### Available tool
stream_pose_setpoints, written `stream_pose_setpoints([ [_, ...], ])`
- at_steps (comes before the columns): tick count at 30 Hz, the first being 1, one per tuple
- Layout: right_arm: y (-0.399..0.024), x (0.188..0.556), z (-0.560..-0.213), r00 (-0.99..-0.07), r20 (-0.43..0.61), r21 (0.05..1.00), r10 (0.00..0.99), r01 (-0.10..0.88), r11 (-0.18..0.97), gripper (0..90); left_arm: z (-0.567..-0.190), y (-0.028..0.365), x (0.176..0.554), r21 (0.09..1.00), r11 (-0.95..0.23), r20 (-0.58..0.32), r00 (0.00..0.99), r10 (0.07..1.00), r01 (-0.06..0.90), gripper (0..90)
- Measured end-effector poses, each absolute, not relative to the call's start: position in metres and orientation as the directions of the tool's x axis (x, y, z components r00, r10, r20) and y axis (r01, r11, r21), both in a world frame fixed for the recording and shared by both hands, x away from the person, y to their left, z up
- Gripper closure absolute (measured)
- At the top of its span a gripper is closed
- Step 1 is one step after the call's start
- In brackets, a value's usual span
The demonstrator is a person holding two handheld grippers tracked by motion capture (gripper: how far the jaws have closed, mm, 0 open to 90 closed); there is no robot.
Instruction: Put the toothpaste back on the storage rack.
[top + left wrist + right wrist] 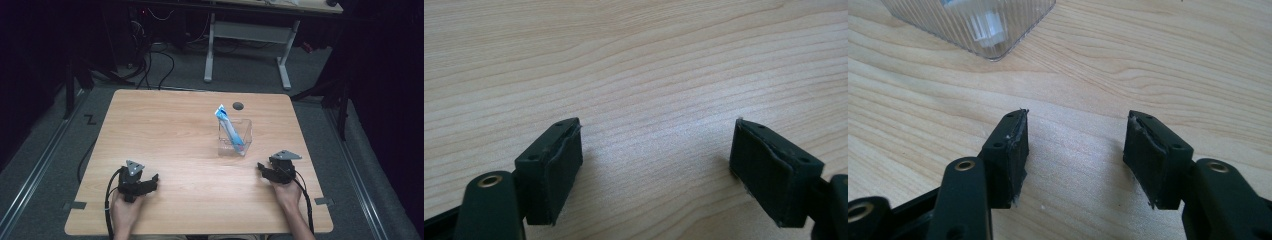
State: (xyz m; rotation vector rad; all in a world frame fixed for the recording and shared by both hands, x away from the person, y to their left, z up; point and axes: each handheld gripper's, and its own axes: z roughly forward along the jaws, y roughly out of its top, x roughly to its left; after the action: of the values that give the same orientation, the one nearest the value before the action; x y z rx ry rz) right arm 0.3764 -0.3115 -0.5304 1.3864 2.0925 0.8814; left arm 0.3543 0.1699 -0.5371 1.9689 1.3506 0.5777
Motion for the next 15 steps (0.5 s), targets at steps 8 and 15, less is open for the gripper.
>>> stream_pose_setpoints([
  [8,-0.3133,0.3778,-0.5307,-0.365,-0.020,0.729,0.931,0.632,0.263,39.9,-0.5371,0.1699,0.3543,0.737,-0.238,-0.013,0.365,0.931,0.633,21.5],
  [15,-0.3134,0.3779,-0.5307,-0.368,-0.020,0.729,0.930,0.631,0.265,39.5,-0.5371,0.1697,0.3543,0.737,-0.237,-0.014,0.364,0.931,0.633,21.5],
])
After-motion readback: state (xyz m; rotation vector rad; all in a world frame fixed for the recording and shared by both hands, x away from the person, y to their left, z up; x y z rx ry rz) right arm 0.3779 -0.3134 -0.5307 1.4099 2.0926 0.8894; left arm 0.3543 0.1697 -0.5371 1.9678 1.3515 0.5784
